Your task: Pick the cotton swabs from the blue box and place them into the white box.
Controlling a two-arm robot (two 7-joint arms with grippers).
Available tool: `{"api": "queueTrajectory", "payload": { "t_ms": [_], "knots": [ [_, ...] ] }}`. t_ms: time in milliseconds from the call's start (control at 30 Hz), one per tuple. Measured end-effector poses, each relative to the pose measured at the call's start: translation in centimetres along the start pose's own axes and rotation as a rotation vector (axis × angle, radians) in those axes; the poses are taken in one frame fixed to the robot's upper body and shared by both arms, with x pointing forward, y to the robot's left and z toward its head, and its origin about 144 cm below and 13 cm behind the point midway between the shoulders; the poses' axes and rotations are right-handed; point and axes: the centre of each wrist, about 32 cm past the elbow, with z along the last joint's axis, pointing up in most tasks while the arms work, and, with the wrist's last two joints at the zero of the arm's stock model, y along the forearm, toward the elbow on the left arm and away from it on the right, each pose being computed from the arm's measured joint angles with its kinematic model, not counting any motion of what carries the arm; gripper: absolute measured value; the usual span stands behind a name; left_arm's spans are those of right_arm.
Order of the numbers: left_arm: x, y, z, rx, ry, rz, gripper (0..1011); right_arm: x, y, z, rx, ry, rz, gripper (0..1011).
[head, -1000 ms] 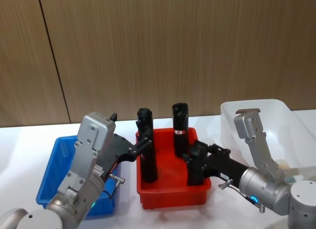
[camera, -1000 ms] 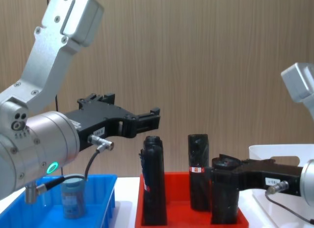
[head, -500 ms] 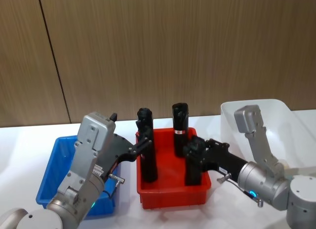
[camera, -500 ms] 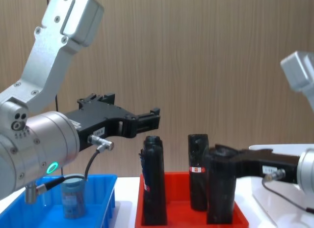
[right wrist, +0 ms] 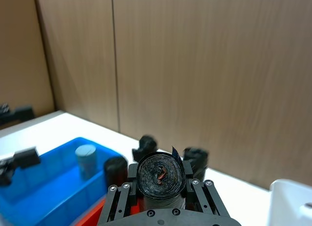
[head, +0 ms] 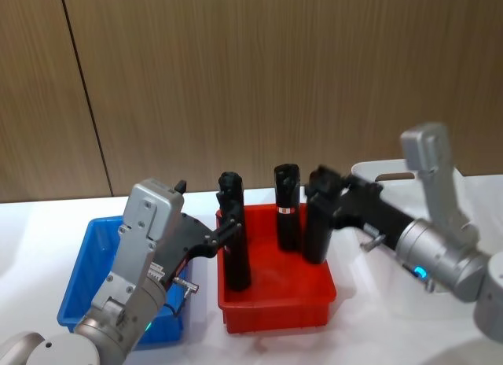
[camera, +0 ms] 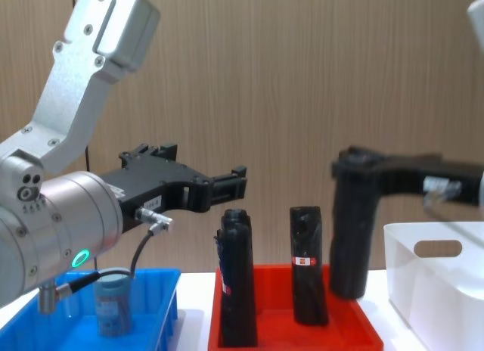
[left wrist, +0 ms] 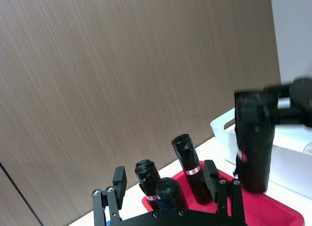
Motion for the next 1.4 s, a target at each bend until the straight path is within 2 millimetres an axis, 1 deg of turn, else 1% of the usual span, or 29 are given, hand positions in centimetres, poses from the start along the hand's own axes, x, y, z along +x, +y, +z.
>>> {"api": "queueTrajectory", "payload": {
  "t_ms": [33, 67, 100, 267, 433, 500, 633, 667, 733, 833, 1033, 1133, 1167, 1400],
  "knots": [
    [0.0, 0.0, 0.0, 0.0, 0.0, 0.0, 1004, 0.3, -0.2, 0.5, 0.014, -0.011, -0.01, 509],
    [0.0, 0.0, 0.0, 0.0, 0.0, 0.0, 1004, 0.3, -0.2, 0.5, 0.014, -0.011, -0.01, 509],
    [0.0, 0.0, 0.0, 0.0, 0.0, 0.0, 1004, 0.8, -0.4, 1.1, 0.027, -0.023, -0.023, 509],
    [0.0, 0.0, 0.0, 0.0, 0.0, 0.0, 1004, 2.3, -1.1, 2.5, 0.057, -0.057, -0.071, 509],
    [0.0, 0.0, 0.0, 0.0, 0.0, 0.0, 1004, 3.8, -1.7, 3.4, 0.074, -0.082, -0.119, 509],
    [0.0, 0.0, 0.0, 0.0, 0.0, 0.0, 1004, 4.3, -1.8, 3.5, 0.077, -0.089, -0.136, 509],
    [0.0, 0.0, 0.0, 0.0, 0.0, 0.0, 1004, 5.9, -2.3, 3.8, 0.073, -0.108, -0.184, 509],
    [0.0, 0.0, 0.0, 0.0, 0.0, 0.0, 1004, 6.5, -2.4, 3.7, 0.068, -0.112, -0.2, 509],
    [0.0, 0.0, 0.0, 0.0, 0.0, 0.0, 1004, 6.7, -2.4, 3.7, 0.066, -0.115, -0.207, 509],
    [0.0, 0.0, 0.0, 0.0, 0.0, 0.0, 1004, 7.9, -2.5, 3.4, 0.05, -0.126, -0.236, 509],
    [0.0, 0.0, 0.0, 0.0, 0.0, 0.0, 1004, 9.1, -2.4, 2.6, 0.021, -0.133, -0.263, 509],
    [0.0, 0.0, 0.0, 0.0, 0.0, 0.0, 1004, 9.8, -2.2, 1.8, -0.004, -0.132, -0.278, 509],
    [0.0, 0.0, 0.0, 0.0, 0.0, 0.0, 1004, 9.8, -2.2, 1.8, -0.004, -0.132, -0.278, 509],
    [0.0, 0.0, 0.0, 0.0, 0.0, 0.0, 1004, 10.8, -1.4, -0.5, -0.059, -0.11, -0.306, 509]
  ]
}}
